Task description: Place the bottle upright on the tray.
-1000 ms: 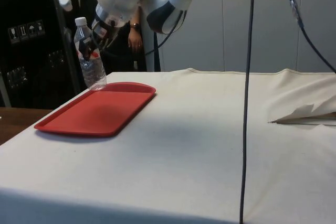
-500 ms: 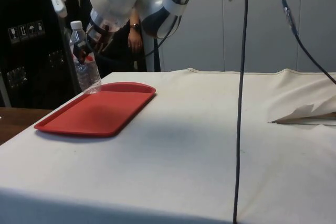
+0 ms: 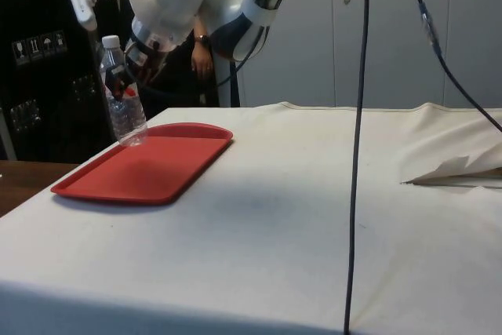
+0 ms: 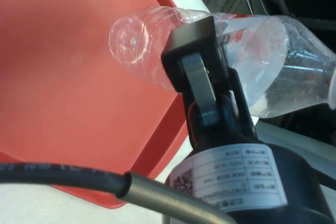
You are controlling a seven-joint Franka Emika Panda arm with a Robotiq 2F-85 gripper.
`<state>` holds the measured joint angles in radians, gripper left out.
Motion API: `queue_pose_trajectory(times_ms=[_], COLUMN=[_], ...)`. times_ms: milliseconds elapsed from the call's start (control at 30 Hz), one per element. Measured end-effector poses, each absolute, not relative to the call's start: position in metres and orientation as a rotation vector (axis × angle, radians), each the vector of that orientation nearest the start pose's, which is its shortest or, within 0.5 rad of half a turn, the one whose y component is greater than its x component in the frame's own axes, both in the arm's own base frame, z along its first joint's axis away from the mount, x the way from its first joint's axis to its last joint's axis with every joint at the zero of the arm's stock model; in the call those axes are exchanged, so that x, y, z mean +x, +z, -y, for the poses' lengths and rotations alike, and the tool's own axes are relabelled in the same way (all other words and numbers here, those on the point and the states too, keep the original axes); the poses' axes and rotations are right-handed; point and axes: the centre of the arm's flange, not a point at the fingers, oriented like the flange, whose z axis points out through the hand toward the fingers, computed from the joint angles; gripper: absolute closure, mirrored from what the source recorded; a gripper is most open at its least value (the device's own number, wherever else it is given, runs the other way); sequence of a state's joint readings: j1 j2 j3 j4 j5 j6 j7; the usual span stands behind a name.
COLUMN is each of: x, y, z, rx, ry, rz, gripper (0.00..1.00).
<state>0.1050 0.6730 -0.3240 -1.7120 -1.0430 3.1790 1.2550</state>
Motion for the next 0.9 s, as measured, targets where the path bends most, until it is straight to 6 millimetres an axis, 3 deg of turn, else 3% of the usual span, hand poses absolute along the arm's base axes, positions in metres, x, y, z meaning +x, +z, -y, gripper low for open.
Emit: queue_pose_trajectory(times_ms=[900], x=[0.691], y=[0.247], z=[0.030], rx=[-2.983], ry=[-1.235], rz=[-0.435], gripper=[0.83])
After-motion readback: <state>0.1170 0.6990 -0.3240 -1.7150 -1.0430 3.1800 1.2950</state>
